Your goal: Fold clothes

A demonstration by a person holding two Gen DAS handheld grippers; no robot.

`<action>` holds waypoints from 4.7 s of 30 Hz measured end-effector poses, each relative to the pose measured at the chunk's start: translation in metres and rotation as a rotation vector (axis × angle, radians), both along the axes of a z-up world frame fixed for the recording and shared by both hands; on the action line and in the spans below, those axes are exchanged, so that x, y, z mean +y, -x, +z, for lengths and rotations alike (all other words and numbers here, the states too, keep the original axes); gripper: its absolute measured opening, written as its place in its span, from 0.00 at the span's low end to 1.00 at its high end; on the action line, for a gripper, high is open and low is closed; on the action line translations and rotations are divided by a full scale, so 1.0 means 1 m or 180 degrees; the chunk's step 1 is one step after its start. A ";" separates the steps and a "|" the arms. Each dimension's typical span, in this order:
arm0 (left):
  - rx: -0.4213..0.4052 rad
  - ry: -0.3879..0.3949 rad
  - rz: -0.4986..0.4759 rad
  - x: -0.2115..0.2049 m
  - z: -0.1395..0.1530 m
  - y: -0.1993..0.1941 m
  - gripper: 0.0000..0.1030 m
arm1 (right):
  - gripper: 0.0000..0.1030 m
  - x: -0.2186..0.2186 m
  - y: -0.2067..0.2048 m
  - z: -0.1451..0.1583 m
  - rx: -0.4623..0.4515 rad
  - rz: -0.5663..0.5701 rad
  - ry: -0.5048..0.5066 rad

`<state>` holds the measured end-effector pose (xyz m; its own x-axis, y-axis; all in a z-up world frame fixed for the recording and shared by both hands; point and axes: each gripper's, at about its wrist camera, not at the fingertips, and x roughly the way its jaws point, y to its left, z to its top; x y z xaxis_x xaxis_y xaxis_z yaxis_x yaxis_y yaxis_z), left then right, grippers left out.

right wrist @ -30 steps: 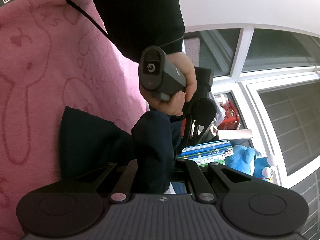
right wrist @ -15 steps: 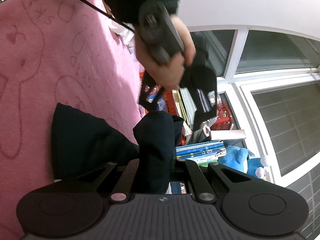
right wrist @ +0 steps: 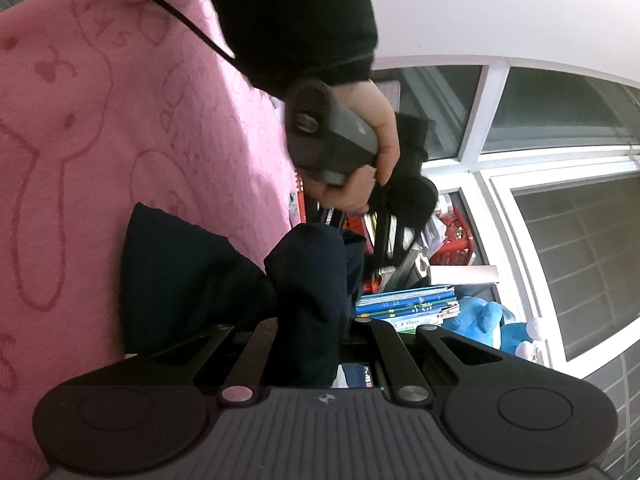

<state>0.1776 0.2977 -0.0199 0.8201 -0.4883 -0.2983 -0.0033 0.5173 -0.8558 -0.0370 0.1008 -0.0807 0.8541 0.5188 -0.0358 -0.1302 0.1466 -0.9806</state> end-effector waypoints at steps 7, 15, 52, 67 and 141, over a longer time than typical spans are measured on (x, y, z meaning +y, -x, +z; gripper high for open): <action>-0.0403 -0.1473 0.0011 -0.009 0.033 0.101 0.30 | 0.14 0.003 -0.001 -0.001 0.0007 0.0005 0.0006; -0.0680 -0.2549 -0.0120 -0.048 0.025 0.211 0.33 | 0.36 0.008 -0.001 0.036 0.0591 0.0041 -0.0310; -0.2201 -0.5131 -0.2006 -0.292 -0.029 0.237 0.41 | 0.23 -0.120 0.007 0.081 0.1356 -0.0532 -0.0993; -0.1930 -0.4457 -0.2030 -0.273 -0.001 0.195 0.34 | 0.35 -0.180 0.062 0.060 0.1465 -0.0136 0.0118; -0.2313 -0.6195 -0.2045 -0.268 -0.013 0.236 0.39 | 0.12 -0.139 0.020 0.023 0.1187 -0.0569 0.0062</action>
<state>-0.0585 0.0299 -0.0325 0.8803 -0.2187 -0.4211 0.4711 0.2974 0.8304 -0.0570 -0.0377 -0.0579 0.8573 0.3596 -0.3684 -0.4514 0.1810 -0.8738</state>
